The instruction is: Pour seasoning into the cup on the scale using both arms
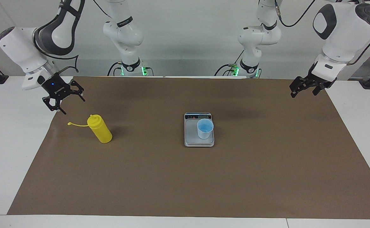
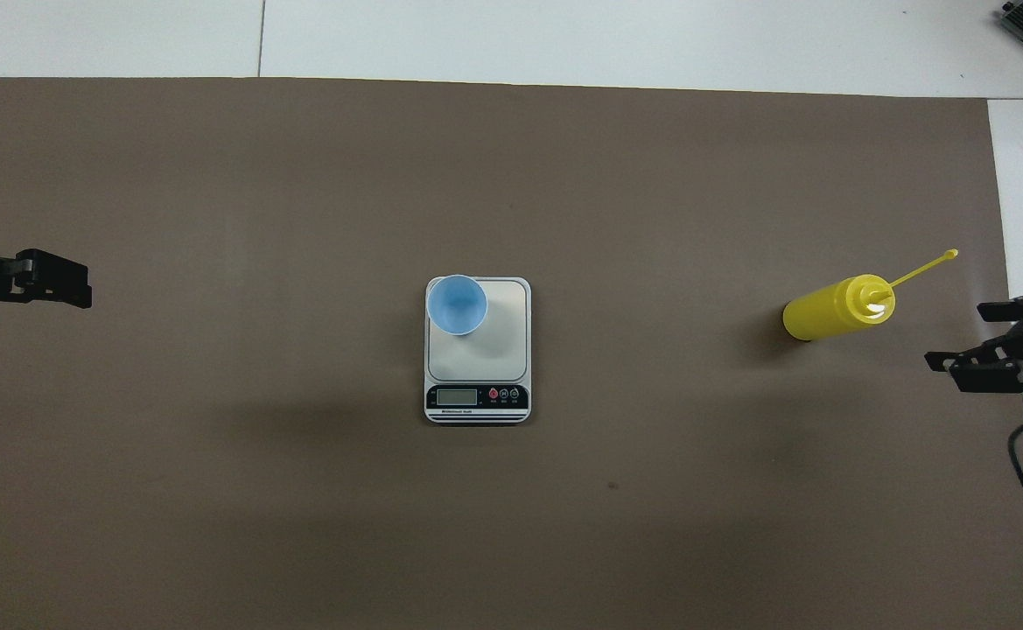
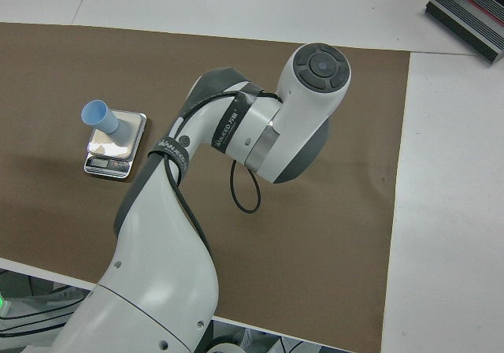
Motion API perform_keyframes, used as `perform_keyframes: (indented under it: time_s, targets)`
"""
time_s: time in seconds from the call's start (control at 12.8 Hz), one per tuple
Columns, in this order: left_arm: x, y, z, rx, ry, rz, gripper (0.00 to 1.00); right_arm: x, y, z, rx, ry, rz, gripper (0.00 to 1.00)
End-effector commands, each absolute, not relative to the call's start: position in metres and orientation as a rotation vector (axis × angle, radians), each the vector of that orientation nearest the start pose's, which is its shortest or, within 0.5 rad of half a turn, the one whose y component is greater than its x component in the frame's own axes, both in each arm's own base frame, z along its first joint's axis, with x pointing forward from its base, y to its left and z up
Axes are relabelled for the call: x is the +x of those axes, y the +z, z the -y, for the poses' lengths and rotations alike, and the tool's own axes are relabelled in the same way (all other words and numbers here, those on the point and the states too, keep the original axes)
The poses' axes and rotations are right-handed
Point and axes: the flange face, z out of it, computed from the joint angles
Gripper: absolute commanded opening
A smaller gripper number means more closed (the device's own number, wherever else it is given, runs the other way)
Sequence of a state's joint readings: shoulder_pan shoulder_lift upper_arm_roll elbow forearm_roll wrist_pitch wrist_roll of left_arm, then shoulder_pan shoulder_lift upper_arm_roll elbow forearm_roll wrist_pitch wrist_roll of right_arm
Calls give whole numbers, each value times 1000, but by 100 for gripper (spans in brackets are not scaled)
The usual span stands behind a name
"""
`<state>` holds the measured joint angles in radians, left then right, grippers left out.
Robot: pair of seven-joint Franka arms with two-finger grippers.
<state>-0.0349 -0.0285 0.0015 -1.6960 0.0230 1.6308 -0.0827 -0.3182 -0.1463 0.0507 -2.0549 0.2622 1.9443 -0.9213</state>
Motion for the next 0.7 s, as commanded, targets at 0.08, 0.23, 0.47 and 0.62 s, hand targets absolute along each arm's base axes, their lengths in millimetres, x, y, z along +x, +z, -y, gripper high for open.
perform_keyframes:
  time_s: [0.08,0.23,0.47,0.62]
  targets:
    - [541,587,15,-3127,69,78,100,517,556,72,-3004,-114,436,100]
    - [541,587,15,-3127,69,78,100,529,576,49,-3064,-136,307,100]
    - [541,587,15,-3127,69,78,100,553,608,12,-3165,-206,135,100]
    - [541,587,15,-3127,69,78,100,556,617,-4,-3223,-240,22,100]
